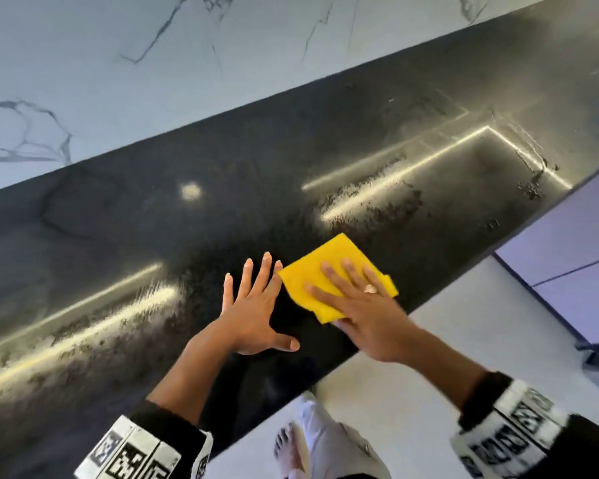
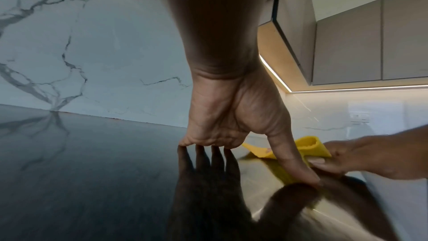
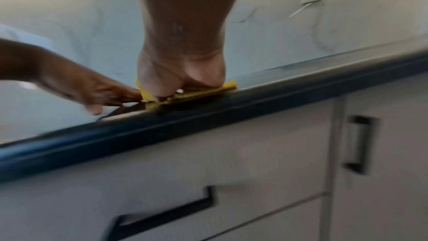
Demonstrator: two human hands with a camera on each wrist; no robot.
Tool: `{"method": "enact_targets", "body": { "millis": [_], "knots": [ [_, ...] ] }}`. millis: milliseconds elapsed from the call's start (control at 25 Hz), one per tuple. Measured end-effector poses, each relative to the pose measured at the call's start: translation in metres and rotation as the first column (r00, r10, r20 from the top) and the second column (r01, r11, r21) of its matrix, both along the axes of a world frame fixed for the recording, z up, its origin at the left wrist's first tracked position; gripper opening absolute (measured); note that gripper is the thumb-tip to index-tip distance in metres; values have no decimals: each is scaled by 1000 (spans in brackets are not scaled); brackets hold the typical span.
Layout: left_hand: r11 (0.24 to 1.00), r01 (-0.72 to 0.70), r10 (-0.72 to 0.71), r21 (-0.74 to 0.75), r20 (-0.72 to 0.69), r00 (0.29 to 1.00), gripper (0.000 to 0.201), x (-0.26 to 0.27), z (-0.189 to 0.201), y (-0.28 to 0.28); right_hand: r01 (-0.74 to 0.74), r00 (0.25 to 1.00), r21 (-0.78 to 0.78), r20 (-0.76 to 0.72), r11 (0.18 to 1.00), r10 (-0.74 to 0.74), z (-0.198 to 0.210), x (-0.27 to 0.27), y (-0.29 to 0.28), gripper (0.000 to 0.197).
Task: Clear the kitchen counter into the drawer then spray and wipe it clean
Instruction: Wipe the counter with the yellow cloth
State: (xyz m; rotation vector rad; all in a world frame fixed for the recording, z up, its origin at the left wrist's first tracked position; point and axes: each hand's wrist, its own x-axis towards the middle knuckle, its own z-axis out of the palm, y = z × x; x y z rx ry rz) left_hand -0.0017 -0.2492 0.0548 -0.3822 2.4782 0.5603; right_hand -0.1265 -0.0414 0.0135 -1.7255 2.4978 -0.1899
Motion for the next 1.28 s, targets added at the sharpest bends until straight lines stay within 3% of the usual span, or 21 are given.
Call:
{"method": "enact_targets", "body": {
  "millis": [80, 160, 200, 240, 280, 360, 440, 480, 520, 600, 640, 680, 720, 800, 880, 960, 1040, 1080, 1120, 1200, 1280],
  "knots": [
    [999, 29, -29, 18, -9, 1000, 137, 13, -2, 20, 224, 975, -79, 8, 971, -224, -8, -40, 54, 59],
    [999, 35, -35, 34, -19, 999, 137, 18, -3, 40, 572, 820, -145, 119, 808, -559, -8, -65, 78, 52],
    [999, 23, -22, 31, -26, 999, 136, 18, -4, 49, 651, 759, -143, 151, 746, -633, -11, -57, 75, 51],
    [1000, 0, 1, 16, -39, 999, 135, 17, -6, 56, 655, 755, -181, 128, 734, -643, -19, -34, 68, 53],
    [1000, -28, 28, -3, -55, 998, 134, 15, -8, 62, 583, 811, -216, 92, 784, -578, -26, -1, 59, 54],
    [997, -77, 74, -32, -71, 995, 136, 11, -12, 71, 245, 969, -209, 64, 947, -237, -31, 70, 55, 53],
    [992, -106, 102, -62, -65, 993, 137, 8, -13, 75, -2, 1000, -173, 6, 985, 3, -32, 74, 75, 57],
    [992, -108, 103, -71, -63, 993, 137, 5, -13, 78, 23, 1000, -207, -13, 978, -26, -38, 51, 90, 56],
    [992, -102, 97, -77, -71, 993, 135, 1, -12, 82, 156, 988, -254, 30, 955, -153, -44, 23, 104, 55],
    [994, -78, 70, -75, -104, 992, 128, -14, -11, 93, 512, 859, -349, 182, 785, -479, -47, -38, 130, 56],
    [996, -62, 54, -66, -115, 992, 125, -25, -9, 100, 601, 799, -355, 280, 716, -532, -47, -54, 135, 59],
    [997, -47, 40, -56, -124, 991, 122, -39, -7, 109, 615, 787, -366, 328, 698, -522, -52, -55, 132, 62],
    [998, -46, 39, -46, -142, 989, 119, -54, -5, 116, 579, 814, -376, 321, 724, -484, -55, -44, 123, 65],
    [997, -73, 66, -29, -189, 980, 113, -85, 0, 127, 354, 929, -347, 240, 868, -282, -60, -8, 113, 63],
    [996, -88, 81, -25, -210, 974, 107, -114, 7, 138, 201, 978, -322, 126, 925, -169, -63, -30, 134, 57],
    [995, -93, 86, -35, -185, 979, 104, -137, 11, 148, 326, 945, -312, 118, 892, -305, -63, -93, 161, 56],
    [993, -113, 105, -34, -173, 979, 102, -158, 16, 156, 598, 801, -261, 227, 758, -554, -43, -159, 179, 56],
    [991, -126, 119, -32, -176, 977, 100, -168, 17, 156, 641, 766, -214, 254, 737, -591, -30, -176, 177, 57],
    [989, -147, 140, -28, -176, 974, 99, -178, 19, 154, 612, 787, -187, 240, 768, -568, -23, -181, 167, 58],
    [980, -199, 192, -21, -188, 963, 96, -200, 24, 145, 376, 920, -98, 159, 921, -359, -10, -172, 136, 57],
    [969, -244, 233, -28, -203, 951, 92, -224, 32, 127, 128, 950, 9, 285, 992, -125, 7, -169, 111, 54]
  ]
}}
